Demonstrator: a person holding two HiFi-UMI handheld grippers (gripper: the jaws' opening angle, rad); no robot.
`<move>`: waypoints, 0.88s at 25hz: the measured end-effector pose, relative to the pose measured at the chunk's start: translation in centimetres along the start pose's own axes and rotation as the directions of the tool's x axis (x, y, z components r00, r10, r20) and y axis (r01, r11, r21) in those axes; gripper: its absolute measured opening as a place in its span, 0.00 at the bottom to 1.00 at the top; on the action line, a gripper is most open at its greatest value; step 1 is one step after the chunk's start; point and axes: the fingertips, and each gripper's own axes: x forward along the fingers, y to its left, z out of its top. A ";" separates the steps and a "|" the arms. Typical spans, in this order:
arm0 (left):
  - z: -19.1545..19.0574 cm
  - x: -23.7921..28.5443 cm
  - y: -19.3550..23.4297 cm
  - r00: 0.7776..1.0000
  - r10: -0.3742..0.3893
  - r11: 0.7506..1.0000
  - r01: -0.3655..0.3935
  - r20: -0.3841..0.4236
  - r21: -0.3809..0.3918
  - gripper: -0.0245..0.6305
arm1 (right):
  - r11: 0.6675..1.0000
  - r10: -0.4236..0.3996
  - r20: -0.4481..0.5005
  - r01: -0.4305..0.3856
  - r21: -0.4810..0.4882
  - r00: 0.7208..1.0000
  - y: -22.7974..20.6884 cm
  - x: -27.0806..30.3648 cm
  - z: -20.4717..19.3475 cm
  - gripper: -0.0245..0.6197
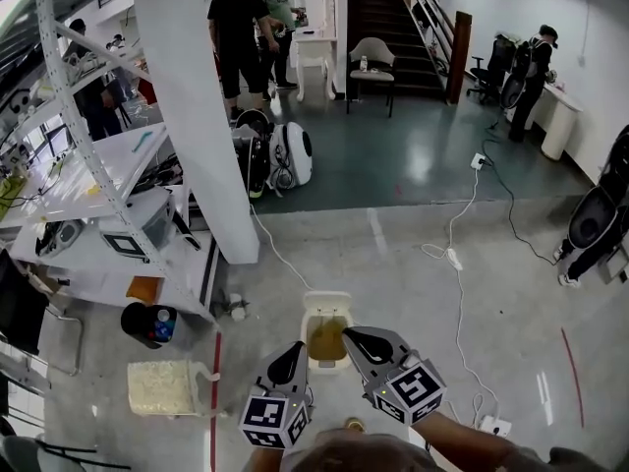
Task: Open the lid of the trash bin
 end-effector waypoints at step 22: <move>-0.8 0.0 1.1 0.999 0.033 0.999 -0.033 0.010 0.006 0.04 | 0.999 0.030 -0.005 -0.030 0.043 1.000 0.6 1.5 -3.8 0.09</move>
